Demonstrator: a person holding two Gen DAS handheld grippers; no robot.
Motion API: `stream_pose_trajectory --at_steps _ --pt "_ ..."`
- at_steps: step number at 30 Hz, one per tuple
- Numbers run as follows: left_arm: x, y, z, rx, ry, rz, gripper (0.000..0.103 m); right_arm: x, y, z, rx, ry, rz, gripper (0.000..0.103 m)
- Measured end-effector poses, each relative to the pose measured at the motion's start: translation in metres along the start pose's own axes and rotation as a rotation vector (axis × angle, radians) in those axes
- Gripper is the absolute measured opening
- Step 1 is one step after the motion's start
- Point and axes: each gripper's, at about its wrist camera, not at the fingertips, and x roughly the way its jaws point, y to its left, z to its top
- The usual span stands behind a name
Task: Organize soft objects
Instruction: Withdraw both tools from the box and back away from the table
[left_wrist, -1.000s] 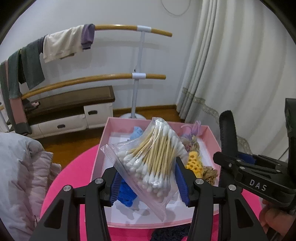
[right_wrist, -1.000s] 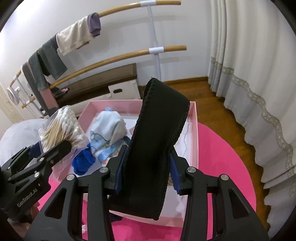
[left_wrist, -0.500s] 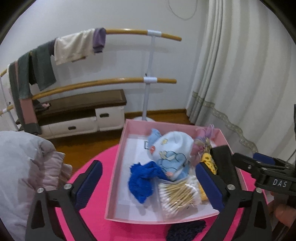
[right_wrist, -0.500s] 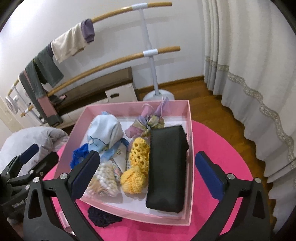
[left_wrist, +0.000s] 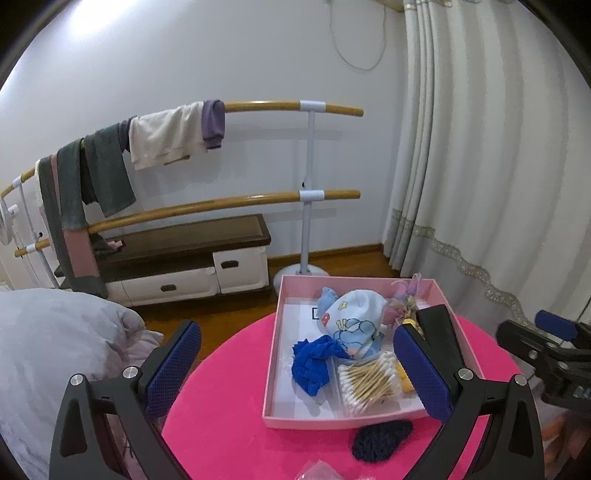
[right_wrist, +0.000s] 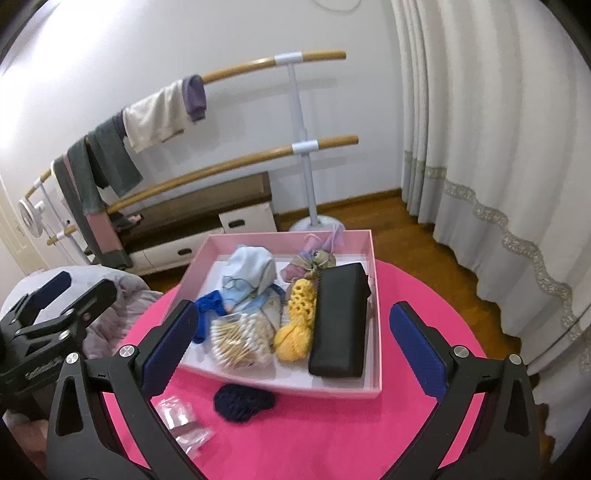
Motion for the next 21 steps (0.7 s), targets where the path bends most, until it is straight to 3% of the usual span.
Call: stream_pose_trajectory --at_steps 8,21 --pt "-0.08 0.008 -0.026 0.021 -0.069 0.001 0.103 -0.074 0.011 -0.023 -0.01 -0.099 -0.017 0.103" --pt "-0.183 0.02 -0.071 0.007 -0.133 0.006 0.103 -0.147 0.023 -0.054 -0.005 -0.202 -0.056 0.103"
